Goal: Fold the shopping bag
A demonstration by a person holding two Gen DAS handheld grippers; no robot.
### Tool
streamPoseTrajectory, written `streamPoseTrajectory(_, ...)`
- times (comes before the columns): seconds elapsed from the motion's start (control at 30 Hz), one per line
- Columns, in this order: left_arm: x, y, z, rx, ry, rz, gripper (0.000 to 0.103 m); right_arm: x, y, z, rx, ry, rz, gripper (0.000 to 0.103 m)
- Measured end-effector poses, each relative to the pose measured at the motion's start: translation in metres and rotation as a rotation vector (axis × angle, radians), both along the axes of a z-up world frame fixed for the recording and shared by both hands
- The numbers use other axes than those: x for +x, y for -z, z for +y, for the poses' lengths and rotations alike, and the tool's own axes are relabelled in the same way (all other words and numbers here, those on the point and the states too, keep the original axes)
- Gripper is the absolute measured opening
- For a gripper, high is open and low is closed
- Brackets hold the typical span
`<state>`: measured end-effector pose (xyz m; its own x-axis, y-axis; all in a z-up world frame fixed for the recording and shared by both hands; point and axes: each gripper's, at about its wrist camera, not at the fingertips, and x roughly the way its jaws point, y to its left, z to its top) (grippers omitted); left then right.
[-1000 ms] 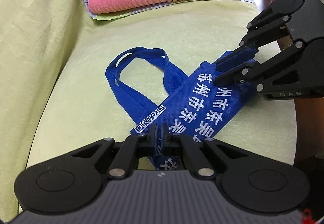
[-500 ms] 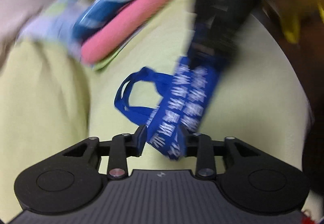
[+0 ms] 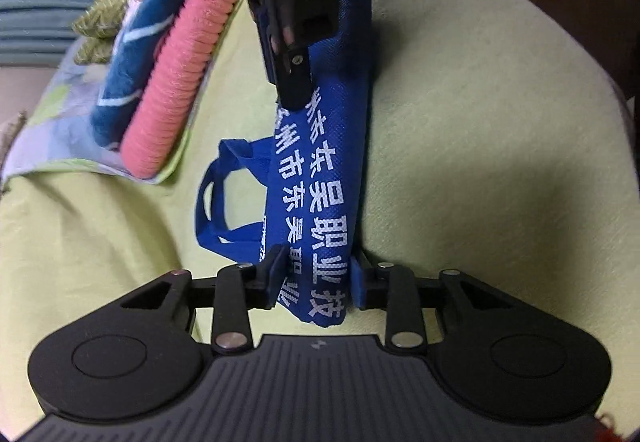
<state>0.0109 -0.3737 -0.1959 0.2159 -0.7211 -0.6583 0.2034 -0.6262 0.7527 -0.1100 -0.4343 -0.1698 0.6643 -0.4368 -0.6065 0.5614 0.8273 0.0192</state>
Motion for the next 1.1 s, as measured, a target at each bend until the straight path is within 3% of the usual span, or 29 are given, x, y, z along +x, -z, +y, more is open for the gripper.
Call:
streamPoseTrajectory(0.03,0.0,-0.002,-0.002,0.013,-0.002,0.004,0.037,-0.001,-0.002,0.004,-0.04,-0.031,0.005,0.017)
streamPoseTrajectory(0.1,0.001,-0.005,-0.004,0.029,-0.01,0.022,0.037,-0.009,-0.007,0.012,-0.099,-0.106,0.0,0.034)
streamPoseTrajectory(0.13,0.002,-0.005,-0.004,0.032,-0.01,0.03,0.037,-0.014,-0.009,0.017,-0.128,-0.151,-0.006,0.049)
streamPoseTrajectory(0.17,0.003,-0.005,-0.004,0.032,-0.01,0.035,0.037,-0.02,-0.01,0.023,-0.168,-0.207,-0.01,0.054)
streamPoseTrajectory(0.23,0.004,-0.006,-0.002,0.032,-0.013,0.044,0.037,-0.029,-0.008,0.035,-0.26,-0.284,0.02,0.056)
streamPoseTrajectory(0.43,0.008,-0.011,-0.005,0.046,-0.029,0.091,0.037,-0.03,0.032,0.058,-0.641,-0.418,0.235,0.055)
streamPoseTrajectory(0.57,0.012,-0.015,-0.01,0.065,-0.045,0.13,0.037,-0.019,0.053,0.06,-0.852,-0.46,0.265,0.047)
streamPoseTrajectory(0.63,0.015,-0.019,-0.013,0.078,-0.063,0.162,0.038,-0.012,0.053,0.054,-0.842,-0.475,0.235,0.041)
streamPoseTrajectory(0.8,0.017,-0.024,-0.018,0.101,-0.087,0.196,0.04,-0.004,0.043,0.032,-0.684,-0.474,0.146,0.039)
streamPoseTrajectory(1.1,0.011,-0.035,0.002,0.144,-0.12,0.247,0.042,-0.003,0.019,0.025,-0.439,-0.465,0.126,0.037)
